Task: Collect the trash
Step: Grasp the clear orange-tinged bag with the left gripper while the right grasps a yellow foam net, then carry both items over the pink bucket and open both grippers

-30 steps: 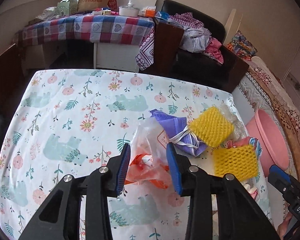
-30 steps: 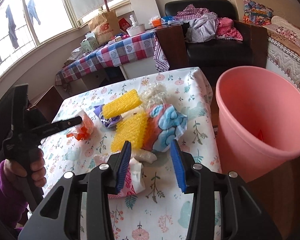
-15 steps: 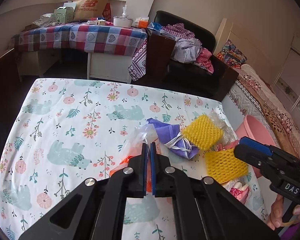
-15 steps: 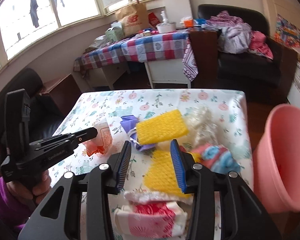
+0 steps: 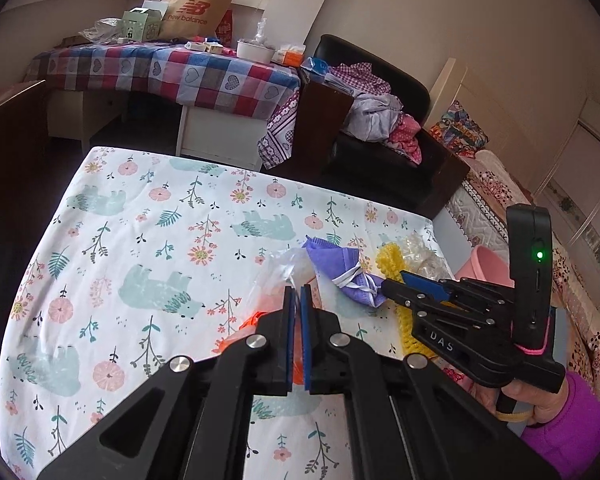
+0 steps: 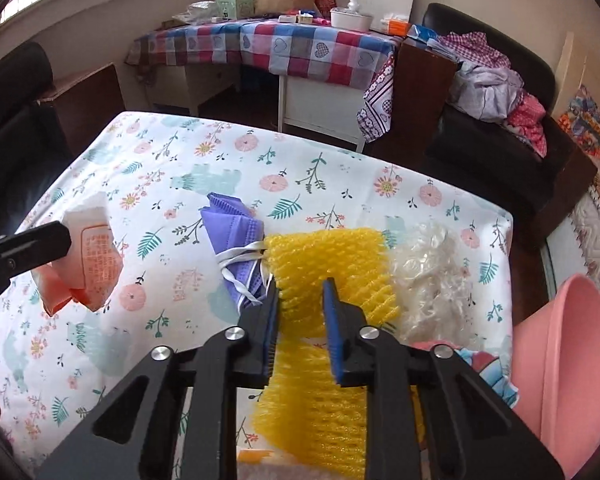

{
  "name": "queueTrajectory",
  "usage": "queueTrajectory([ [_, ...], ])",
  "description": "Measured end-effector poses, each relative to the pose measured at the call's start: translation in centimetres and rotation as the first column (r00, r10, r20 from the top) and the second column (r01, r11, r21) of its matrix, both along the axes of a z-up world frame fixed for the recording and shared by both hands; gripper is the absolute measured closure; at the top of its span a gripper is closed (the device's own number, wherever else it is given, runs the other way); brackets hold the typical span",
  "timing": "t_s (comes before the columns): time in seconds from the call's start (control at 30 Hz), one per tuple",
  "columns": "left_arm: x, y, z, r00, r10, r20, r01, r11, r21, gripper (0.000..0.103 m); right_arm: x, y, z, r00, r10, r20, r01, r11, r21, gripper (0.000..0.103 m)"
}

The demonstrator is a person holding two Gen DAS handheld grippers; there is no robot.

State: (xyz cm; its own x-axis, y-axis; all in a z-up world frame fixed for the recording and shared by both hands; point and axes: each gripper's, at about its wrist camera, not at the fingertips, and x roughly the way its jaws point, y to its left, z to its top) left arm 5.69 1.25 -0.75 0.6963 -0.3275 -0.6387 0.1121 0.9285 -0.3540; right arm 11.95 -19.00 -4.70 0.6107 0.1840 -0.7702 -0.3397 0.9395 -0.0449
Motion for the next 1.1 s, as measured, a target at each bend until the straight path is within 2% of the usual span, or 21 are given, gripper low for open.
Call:
queueTrajectory([
  [0.2, -0.7, -0.3, 0.9, 1.000, -0.002, 0.020, 0.002, 1.000, -0.004, 0.101, -2.2, -2.9, 2.8, 0.999, -0.028, 0.044, 0.021, 0.987, 0.156, 0.094],
  [0.43, -1.9, -2.0, 3.1, 0.997, -0.031, 0.071, 0.032, 0.999, -0.008, 0.101, -6.0, -6.9, 6.4, 0.989, -0.091, 0.112, 0.051, 0.947, 0.318, 0.094],
  [0.77, -2.6, -6.0, 6.7, 0.982, -0.109, 0.153, 0.111, 0.994, -0.002, 0.101, -10.1, -12.0, 8.8, 0.963, -0.198, 0.185, 0.109, 0.908, 0.406, 0.094],
  [0.93, -2.6, -9.3, 8.3, 0.965, -0.181, 0.188, 0.181, 0.983, 0.014, 0.101, -11.2, -15.6, 8.8, 0.940, -0.281, 0.193, 0.175, 0.883, 0.435, 0.094],
  [1.1, -2.1, -13.7, 9.0, 0.941, -0.272, 0.201, 0.273, 0.962, 0.026, 0.101, -12.1, -19.2, 8.1, 0.913, -0.366, 0.182, 0.252, 0.853, 0.456, 0.094],
])
